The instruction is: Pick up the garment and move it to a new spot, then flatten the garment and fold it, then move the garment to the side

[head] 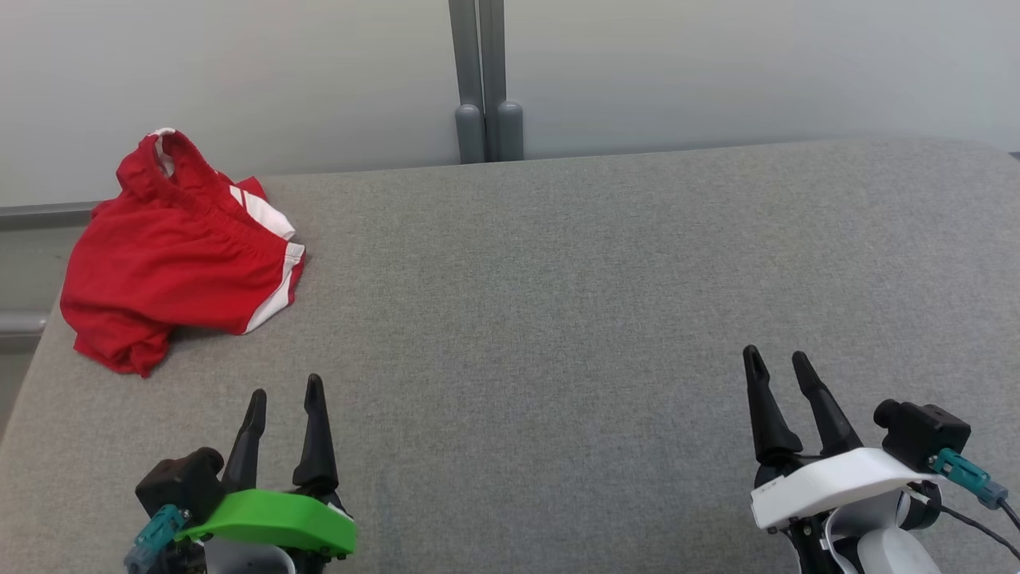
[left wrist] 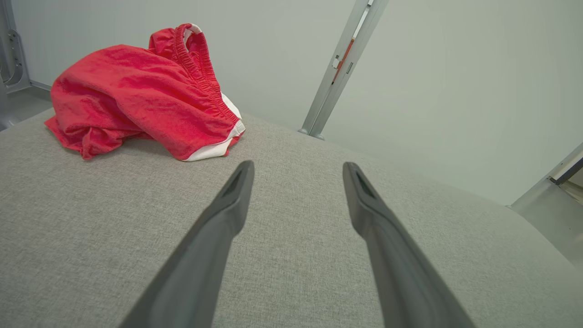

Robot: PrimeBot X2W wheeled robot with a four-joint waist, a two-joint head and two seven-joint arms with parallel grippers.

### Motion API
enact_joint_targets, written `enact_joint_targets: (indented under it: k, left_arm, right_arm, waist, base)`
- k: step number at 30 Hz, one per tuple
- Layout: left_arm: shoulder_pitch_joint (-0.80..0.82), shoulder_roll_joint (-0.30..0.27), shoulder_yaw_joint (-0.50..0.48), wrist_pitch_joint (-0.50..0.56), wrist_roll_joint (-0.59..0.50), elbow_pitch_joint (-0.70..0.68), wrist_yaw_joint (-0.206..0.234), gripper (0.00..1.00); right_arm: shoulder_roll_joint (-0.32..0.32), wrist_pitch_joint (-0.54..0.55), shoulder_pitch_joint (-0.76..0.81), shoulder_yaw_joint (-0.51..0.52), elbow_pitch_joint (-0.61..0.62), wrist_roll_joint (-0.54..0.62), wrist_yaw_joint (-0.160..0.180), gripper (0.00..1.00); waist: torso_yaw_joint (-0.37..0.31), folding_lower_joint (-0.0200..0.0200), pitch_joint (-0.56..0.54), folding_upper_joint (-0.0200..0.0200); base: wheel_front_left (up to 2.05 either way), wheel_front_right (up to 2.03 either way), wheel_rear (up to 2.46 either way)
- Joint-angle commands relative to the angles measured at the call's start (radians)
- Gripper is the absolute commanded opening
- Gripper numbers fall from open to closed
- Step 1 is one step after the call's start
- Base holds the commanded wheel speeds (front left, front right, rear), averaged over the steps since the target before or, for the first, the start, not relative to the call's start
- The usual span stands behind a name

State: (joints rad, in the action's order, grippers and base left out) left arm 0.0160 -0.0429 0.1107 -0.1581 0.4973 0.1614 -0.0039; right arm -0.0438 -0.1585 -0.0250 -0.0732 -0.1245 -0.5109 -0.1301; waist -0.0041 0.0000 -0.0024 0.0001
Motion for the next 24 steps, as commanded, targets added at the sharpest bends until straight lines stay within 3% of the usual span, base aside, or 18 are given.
enact_joint_targets:
  k: [1, 24]
  left_arm:
    - [-0.006, -0.008, 0.004, -0.011, -0.028, -0.006, 0.006, 1.00]
    - [-0.031, -0.009, 0.021, -0.062, -0.203, 0.028, 0.024, 1.00]
  right_arm:
    - [-0.006, -0.011, 0.005, -0.003, 0.014, 0.032, -0.001, 1.00]
    - [-0.007, -0.061, 0.022, -0.010, 0.022, 0.239, -0.001, 1.00]
  waist:
    - [0.000, 0.0000, -0.001, -0.0001]
    - [0.000, 0.0000, -0.009, -0.0001]
  base:
    - [0.00, 0.00, 0.00]
    - [0.00, 0.00, 0.00]
